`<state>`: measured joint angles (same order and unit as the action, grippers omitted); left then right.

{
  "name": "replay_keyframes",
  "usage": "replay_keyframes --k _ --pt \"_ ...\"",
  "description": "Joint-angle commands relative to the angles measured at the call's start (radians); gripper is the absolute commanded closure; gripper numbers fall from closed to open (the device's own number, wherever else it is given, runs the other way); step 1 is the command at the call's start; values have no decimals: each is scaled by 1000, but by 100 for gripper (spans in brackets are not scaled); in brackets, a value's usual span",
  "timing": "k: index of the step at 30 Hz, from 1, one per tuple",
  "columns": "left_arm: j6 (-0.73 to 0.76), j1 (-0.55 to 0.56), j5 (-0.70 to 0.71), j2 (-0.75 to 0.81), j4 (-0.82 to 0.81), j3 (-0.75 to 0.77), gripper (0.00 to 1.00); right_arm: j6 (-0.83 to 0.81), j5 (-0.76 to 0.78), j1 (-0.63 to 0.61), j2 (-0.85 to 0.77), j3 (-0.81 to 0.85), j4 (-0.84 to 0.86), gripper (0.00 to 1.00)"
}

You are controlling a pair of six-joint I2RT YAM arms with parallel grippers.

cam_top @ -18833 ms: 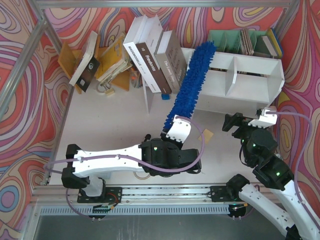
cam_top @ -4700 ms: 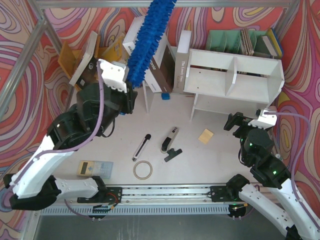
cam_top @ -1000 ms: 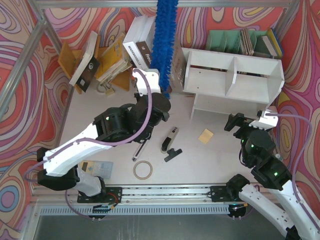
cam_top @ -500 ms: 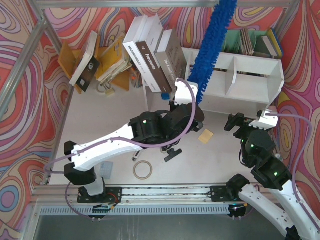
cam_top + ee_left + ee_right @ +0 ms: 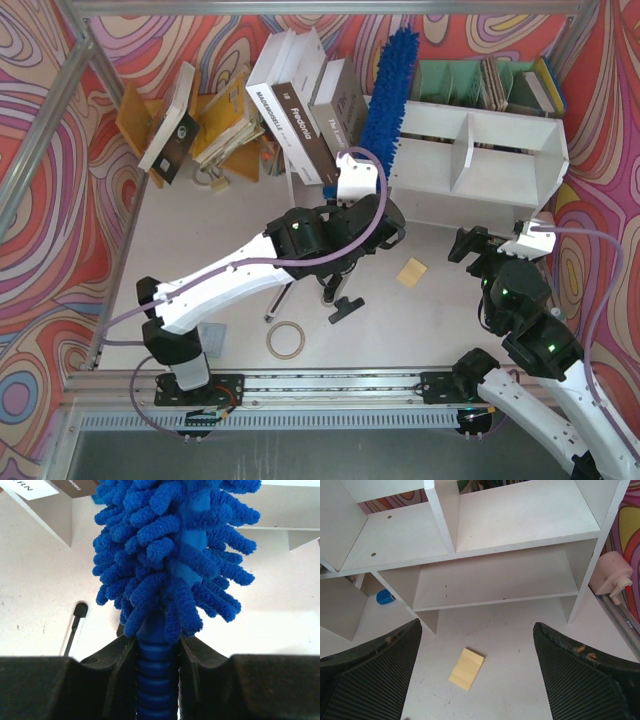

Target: Dust the bookshelf with a duster

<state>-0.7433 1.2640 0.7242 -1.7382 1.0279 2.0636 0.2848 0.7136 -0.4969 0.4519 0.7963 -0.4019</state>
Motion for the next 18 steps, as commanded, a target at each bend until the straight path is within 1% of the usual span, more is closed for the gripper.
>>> replay_keyframes --k 1,6,9,14,18 --pt "-46 -31 0 -31 77 52 100 -2 4 3 -10 -3 22 18" --pt "-48 -49 -44 -67 87 63 100 -1 6 3 -16 -4 20 18" --pt "-34 -48 -90 -102 87 97 100 0 6 2 -15 -3 21 18" --pt "-2 -44 -169 -176 94 195 100 -1 5 2 -15 -2 20 18" --pt "28 -13 -180 -225 97 284 100 -1 7 3 -15 -3 20 18"
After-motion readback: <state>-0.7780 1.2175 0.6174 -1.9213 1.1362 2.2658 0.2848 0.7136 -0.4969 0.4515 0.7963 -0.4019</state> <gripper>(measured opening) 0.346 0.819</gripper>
